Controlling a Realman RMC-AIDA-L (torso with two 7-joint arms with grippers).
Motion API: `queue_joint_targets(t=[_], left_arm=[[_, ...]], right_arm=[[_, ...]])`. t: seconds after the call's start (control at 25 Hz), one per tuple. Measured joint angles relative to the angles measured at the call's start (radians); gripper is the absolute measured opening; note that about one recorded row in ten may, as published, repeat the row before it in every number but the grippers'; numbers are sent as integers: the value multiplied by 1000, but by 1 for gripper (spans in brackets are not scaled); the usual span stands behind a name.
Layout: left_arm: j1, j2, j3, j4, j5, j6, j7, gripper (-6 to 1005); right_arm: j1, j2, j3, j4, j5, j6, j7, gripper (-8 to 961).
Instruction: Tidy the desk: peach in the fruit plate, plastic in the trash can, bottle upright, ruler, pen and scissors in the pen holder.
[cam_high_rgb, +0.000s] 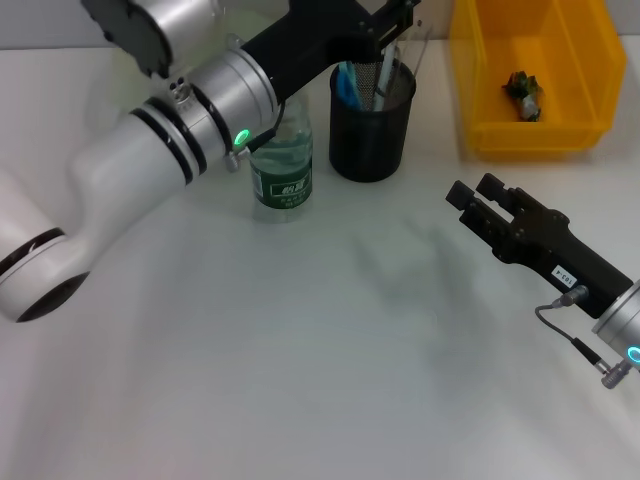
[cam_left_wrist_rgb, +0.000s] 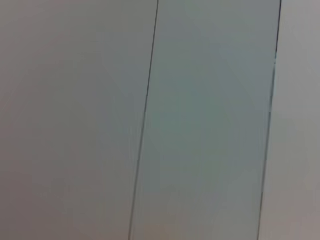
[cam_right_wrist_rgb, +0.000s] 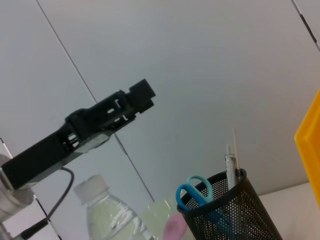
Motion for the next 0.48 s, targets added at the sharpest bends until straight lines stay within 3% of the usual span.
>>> queue_joint_targets(t=[0.2,0.24,0.36,0.44,0.48], left_arm=[[47,7,2,20,14,85,-17,567],[93,18,-6,49,62,145,-52,587],[157,33,-53,90,172,230,-127,580],[157,33,-53,90,172,230,-127,576],[238,73,-197,130,396,379,-337,574]], right_arm=[[-1,-2,0,-3,0,-16,0,603],[-2,-3,0,-6,0,-24,0,603],[-4,-5,0,-16,0,-47,0,604],[-4,-5,0,-20,0,-51,0,604],[-4,-5,-6,-29,-1,-59,0,604]])
